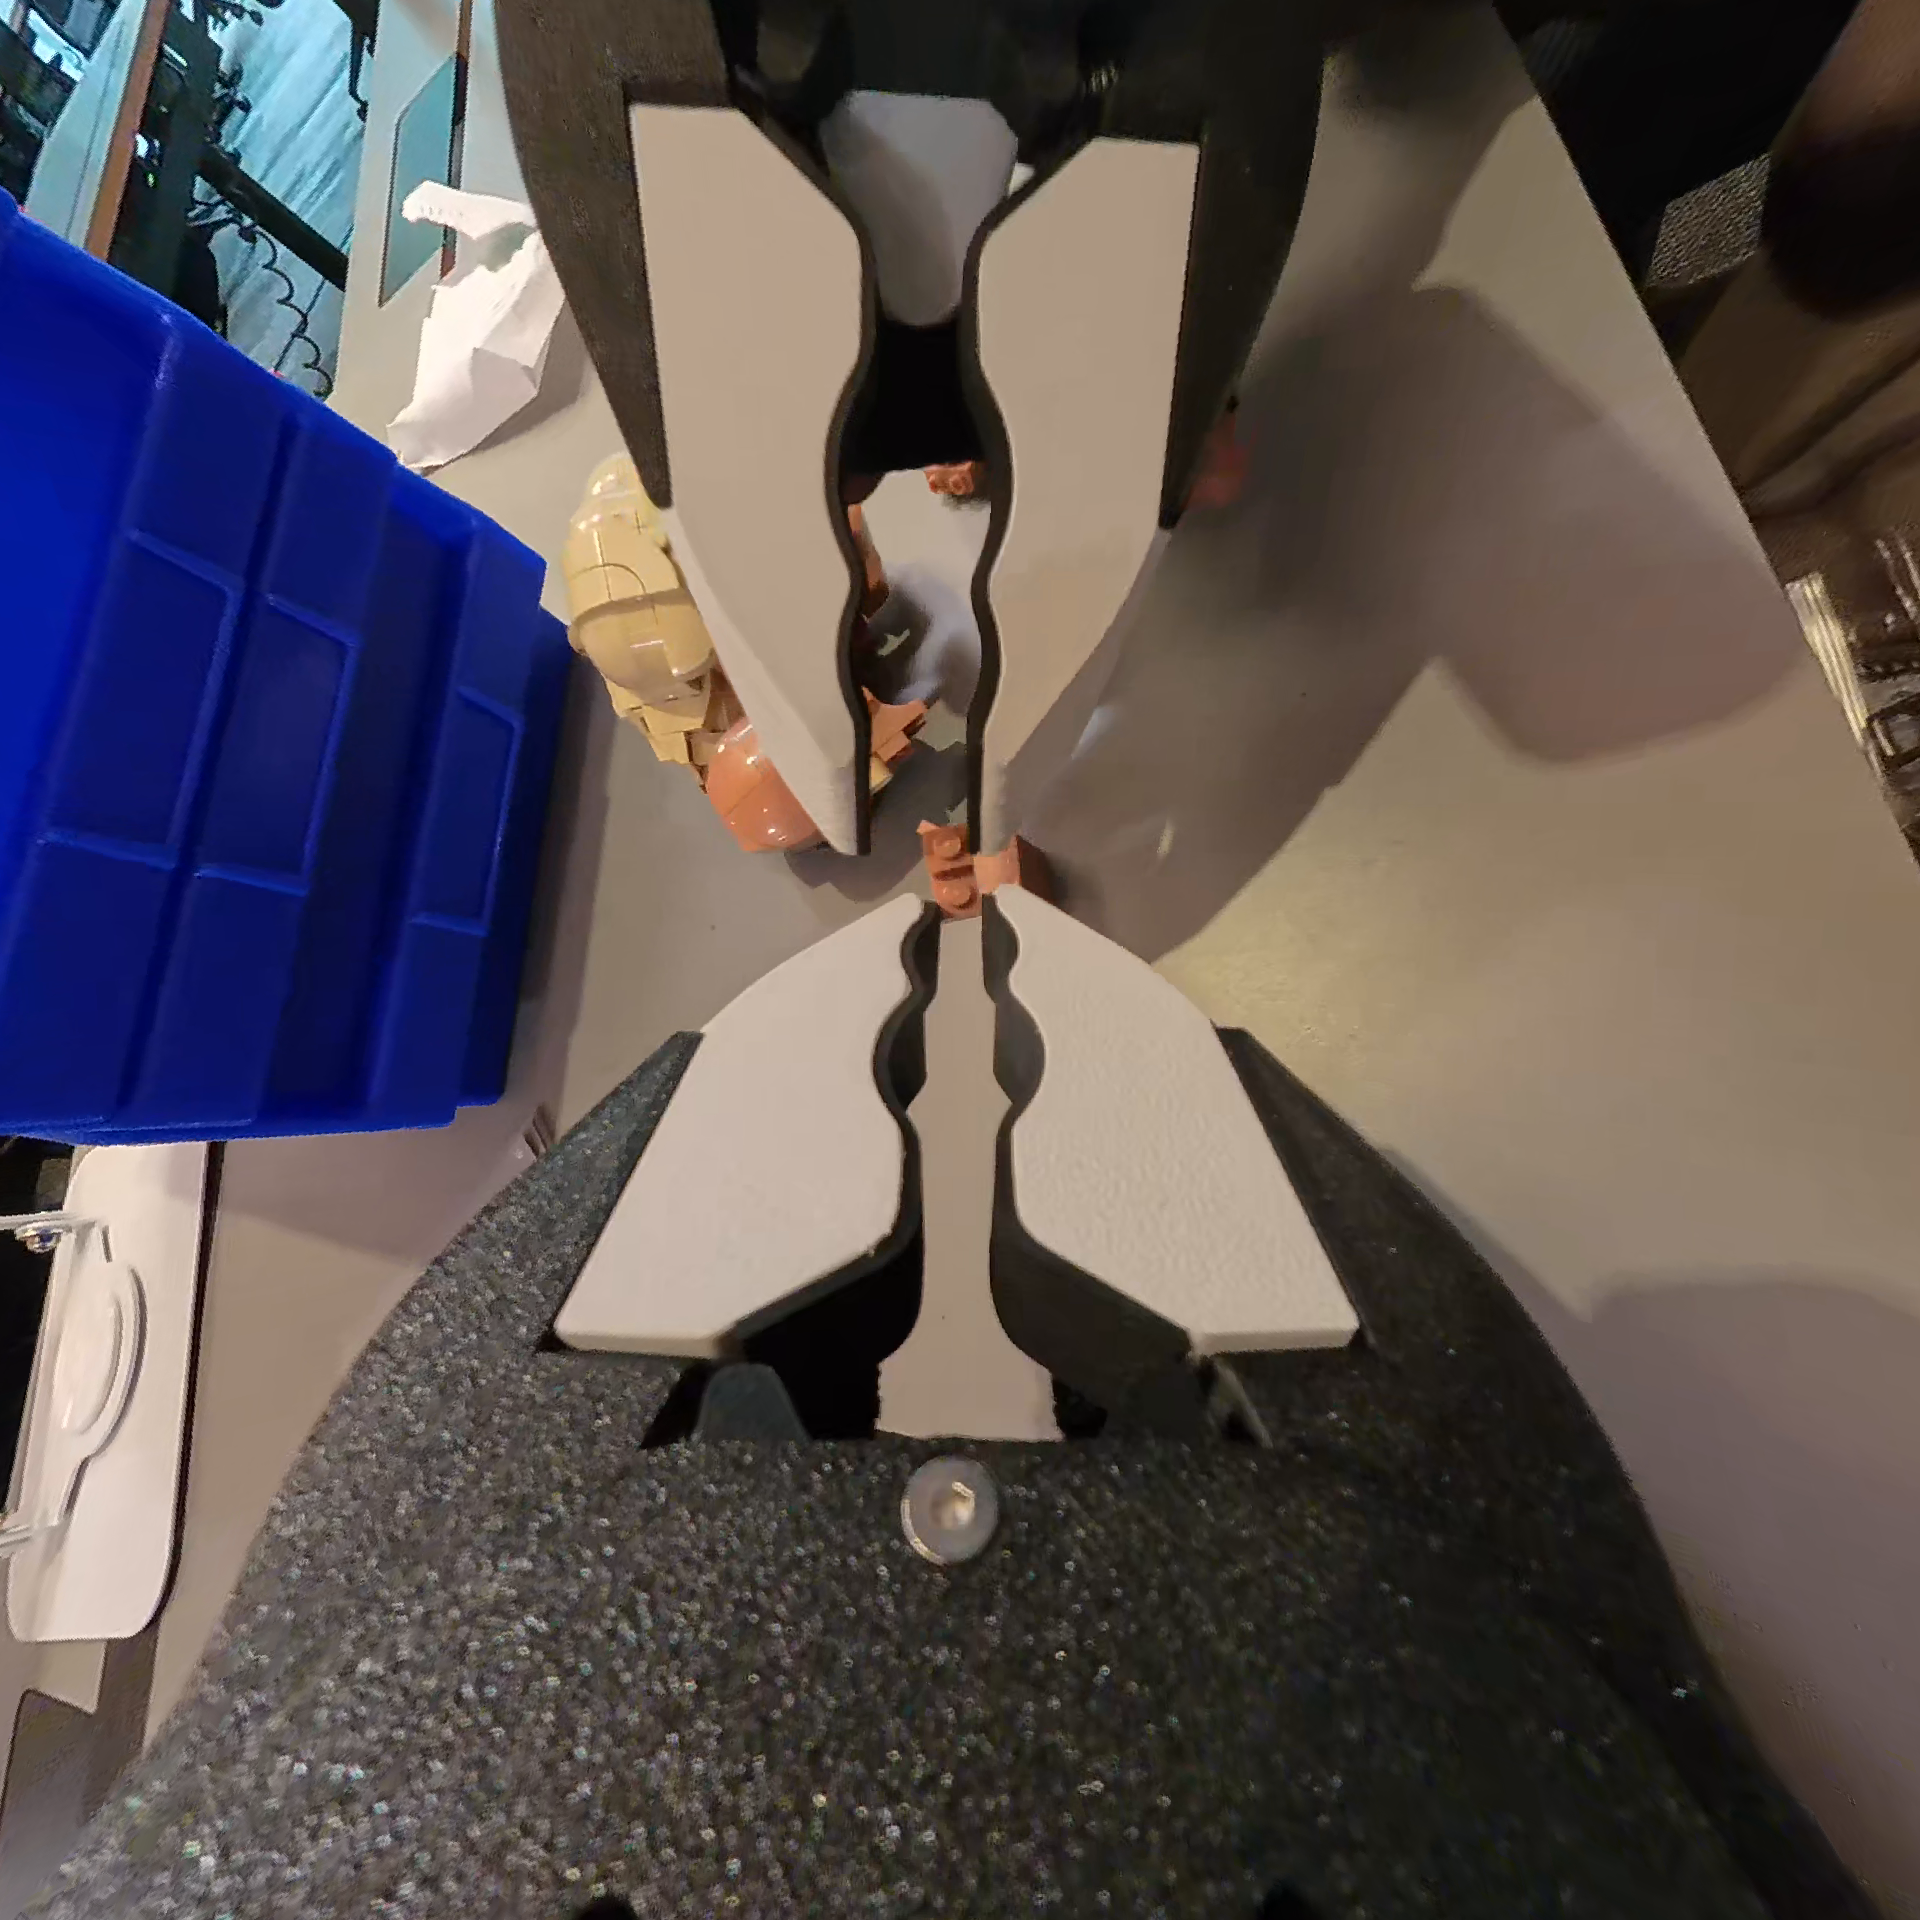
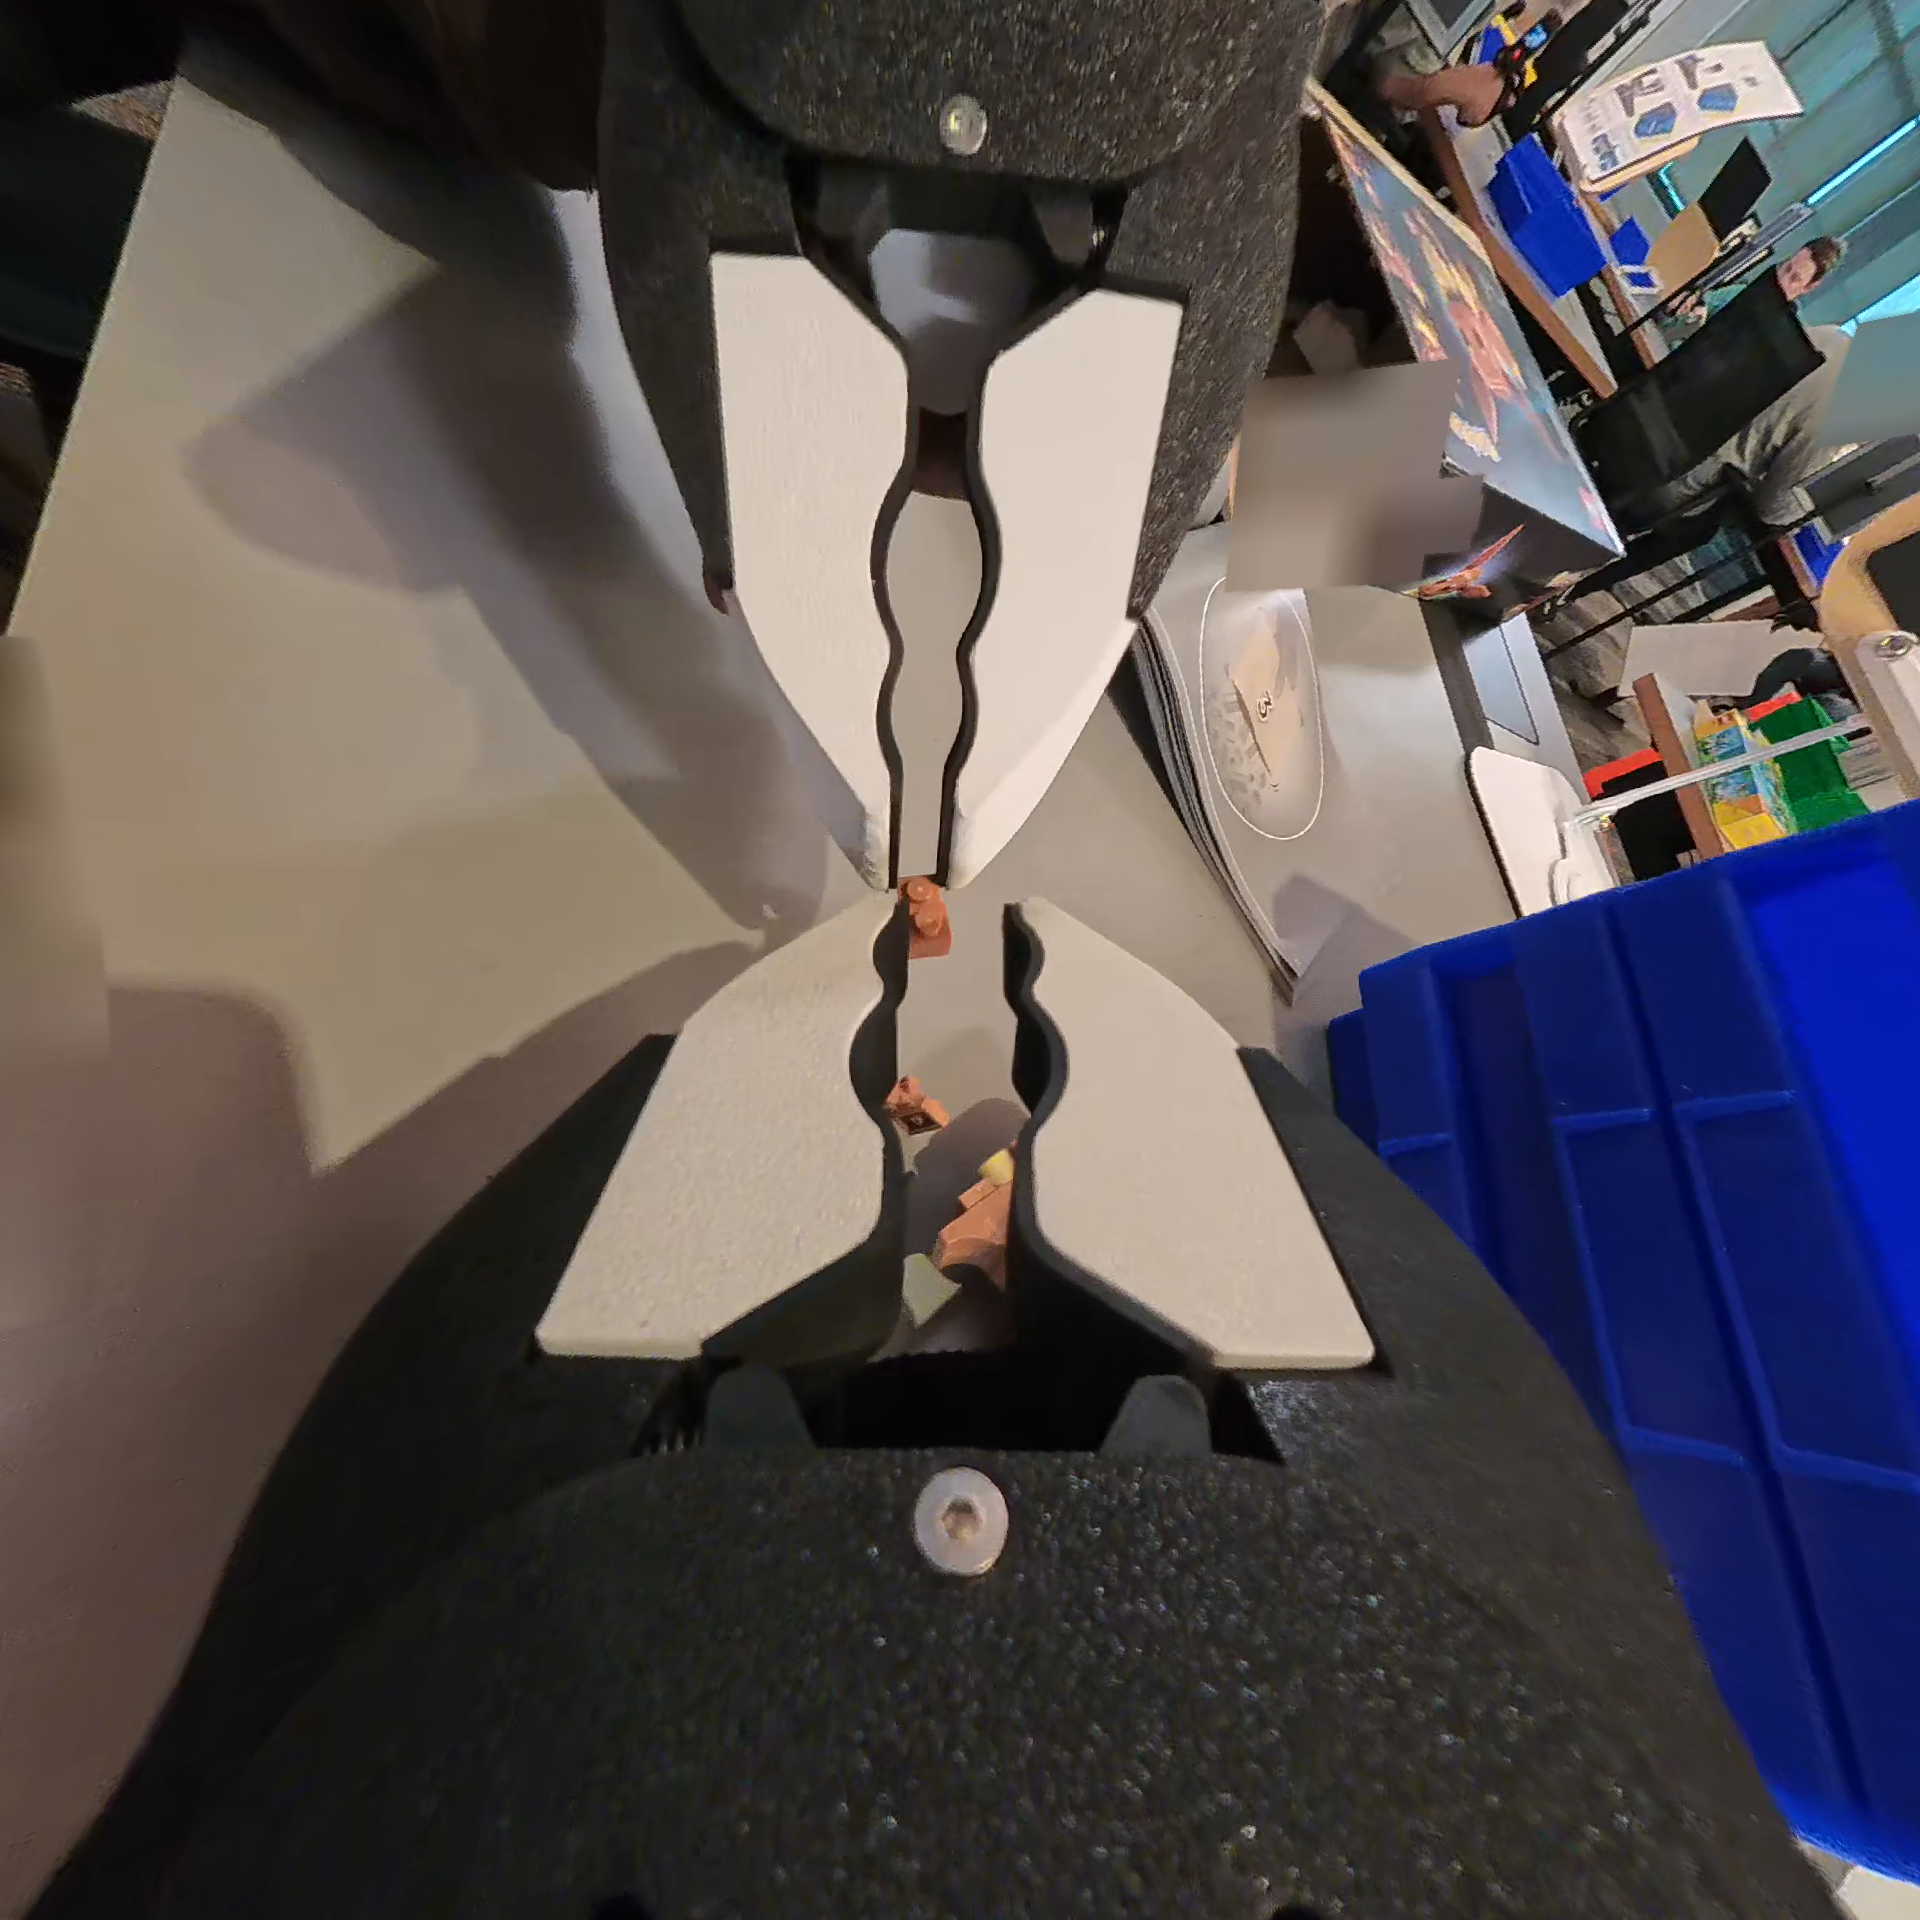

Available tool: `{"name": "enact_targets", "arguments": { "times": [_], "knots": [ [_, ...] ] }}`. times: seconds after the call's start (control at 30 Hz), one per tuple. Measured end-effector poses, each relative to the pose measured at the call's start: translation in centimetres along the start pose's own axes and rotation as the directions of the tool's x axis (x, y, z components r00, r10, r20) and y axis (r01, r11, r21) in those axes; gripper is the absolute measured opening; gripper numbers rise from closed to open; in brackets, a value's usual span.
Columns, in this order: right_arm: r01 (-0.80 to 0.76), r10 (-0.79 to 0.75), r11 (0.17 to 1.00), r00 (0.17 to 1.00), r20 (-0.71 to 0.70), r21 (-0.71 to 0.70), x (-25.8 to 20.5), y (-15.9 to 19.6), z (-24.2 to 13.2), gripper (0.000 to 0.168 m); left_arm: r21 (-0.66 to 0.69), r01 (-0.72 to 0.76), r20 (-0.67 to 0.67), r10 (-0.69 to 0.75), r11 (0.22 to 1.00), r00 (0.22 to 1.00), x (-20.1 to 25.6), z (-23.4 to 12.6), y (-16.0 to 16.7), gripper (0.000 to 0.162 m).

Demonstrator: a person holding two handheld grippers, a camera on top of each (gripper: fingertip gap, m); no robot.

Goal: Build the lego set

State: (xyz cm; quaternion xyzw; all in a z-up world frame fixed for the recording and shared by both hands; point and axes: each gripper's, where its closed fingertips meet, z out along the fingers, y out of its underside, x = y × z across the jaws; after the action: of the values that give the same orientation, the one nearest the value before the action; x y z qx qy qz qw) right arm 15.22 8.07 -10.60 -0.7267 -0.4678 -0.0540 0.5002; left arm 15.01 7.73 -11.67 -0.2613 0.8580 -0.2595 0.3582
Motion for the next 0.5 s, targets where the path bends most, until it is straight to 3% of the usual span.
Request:
{"name": "enact_targets", "arguments": {
  "times": [0.03,0.27,0.5],
  "knots": [
    [-0.001,0.001,1.000,1.000,0.005,-0.001,-0.10,0.02,0.02,0.015,0.003,0.003,-0.004,-0.003,1.000,1.000,0.02,-0.02,-0.02,0.007],
    [-0.032,0.032,1.000,0.999,0.011,0.001,-0.35,0.27,0.16,0.005,0.083,0.073,-0.035,-0.070,0.994,0.997,-0.20,-0.53,-0.62,0.007],
    [-0.047,0.047,0.999,0.998,0.031,-0.003,-0.60,0.77,0.14,0.016,0.115,0.092,-0.049,-0.087,0.989,0.995,-0.19,-0.74,-0.78,0.007]
  ]
}}
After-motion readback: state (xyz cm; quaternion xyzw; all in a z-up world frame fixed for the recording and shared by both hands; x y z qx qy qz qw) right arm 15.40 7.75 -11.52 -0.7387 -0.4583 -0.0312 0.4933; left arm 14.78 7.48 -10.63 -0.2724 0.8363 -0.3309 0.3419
